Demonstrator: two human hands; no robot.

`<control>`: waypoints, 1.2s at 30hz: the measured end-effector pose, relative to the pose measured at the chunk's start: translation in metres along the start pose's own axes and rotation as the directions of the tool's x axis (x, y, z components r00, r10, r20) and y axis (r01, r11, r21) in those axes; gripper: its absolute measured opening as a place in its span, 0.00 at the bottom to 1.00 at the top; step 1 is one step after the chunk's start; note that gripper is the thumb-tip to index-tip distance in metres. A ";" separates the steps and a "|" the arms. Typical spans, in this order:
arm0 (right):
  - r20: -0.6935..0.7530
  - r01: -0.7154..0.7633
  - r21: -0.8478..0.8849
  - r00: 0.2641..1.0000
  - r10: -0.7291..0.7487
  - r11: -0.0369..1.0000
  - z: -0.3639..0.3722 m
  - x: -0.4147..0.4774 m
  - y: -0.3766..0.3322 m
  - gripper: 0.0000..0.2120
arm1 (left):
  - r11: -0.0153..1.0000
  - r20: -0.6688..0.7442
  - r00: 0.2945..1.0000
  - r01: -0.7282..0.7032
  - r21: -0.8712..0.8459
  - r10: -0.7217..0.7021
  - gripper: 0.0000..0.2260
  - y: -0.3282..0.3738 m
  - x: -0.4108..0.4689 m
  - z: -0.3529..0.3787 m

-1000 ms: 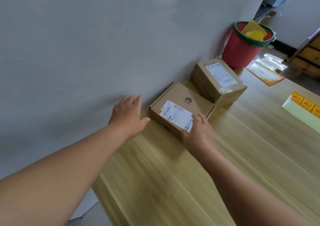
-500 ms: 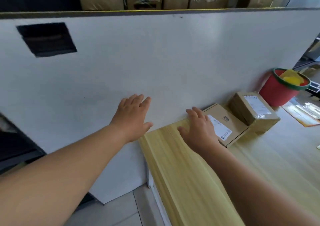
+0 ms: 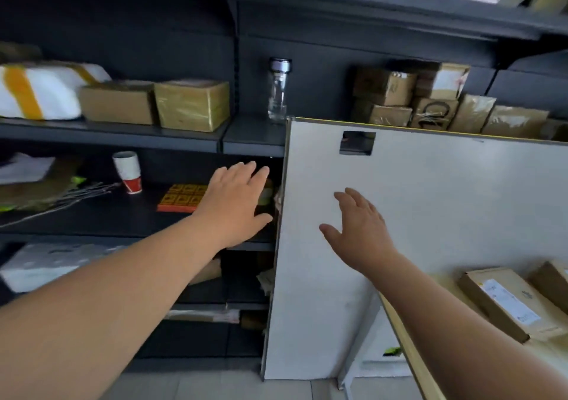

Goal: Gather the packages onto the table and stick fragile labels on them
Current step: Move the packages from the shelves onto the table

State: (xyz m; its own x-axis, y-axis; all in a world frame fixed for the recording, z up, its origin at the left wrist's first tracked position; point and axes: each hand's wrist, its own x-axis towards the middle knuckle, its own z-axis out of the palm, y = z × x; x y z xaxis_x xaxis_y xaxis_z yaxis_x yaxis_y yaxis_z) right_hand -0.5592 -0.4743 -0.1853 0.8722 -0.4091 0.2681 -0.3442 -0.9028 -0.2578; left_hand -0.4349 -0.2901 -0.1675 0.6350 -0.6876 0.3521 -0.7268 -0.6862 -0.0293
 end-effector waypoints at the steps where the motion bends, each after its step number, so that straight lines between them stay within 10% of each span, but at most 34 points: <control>1: -0.005 0.029 0.003 1.000 -0.029 1.000 -0.001 -0.001 -0.021 0.32 | 1.000 -0.013 1.000 0.025 0.011 -0.025 0.38 -0.017 -0.012 -0.009; 15: -0.084 0.260 0.104 0.964 -0.252 0.960 -0.005 0.045 -0.177 0.33 | 0.949 -0.142 0.939 0.315 -0.017 -0.314 0.41 -0.147 -0.064 -0.068; 36: 0.096 0.118 0.527 0.976 -0.197 0.842 0.041 0.307 -0.203 0.33 | 0.601 0.039 0.752 0.556 -0.575 -0.658 0.43 -0.246 0.161 -0.024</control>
State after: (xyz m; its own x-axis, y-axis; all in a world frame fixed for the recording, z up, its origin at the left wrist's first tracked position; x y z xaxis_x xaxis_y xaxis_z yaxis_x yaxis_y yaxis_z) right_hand -0.2072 -0.4111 -0.0885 0.9522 -0.2085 0.2234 -0.0034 -0.7382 -0.6745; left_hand -0.1606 -0.2263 -0.0808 0.9660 -0.0741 0.2478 -0.2341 -0.6578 0.7159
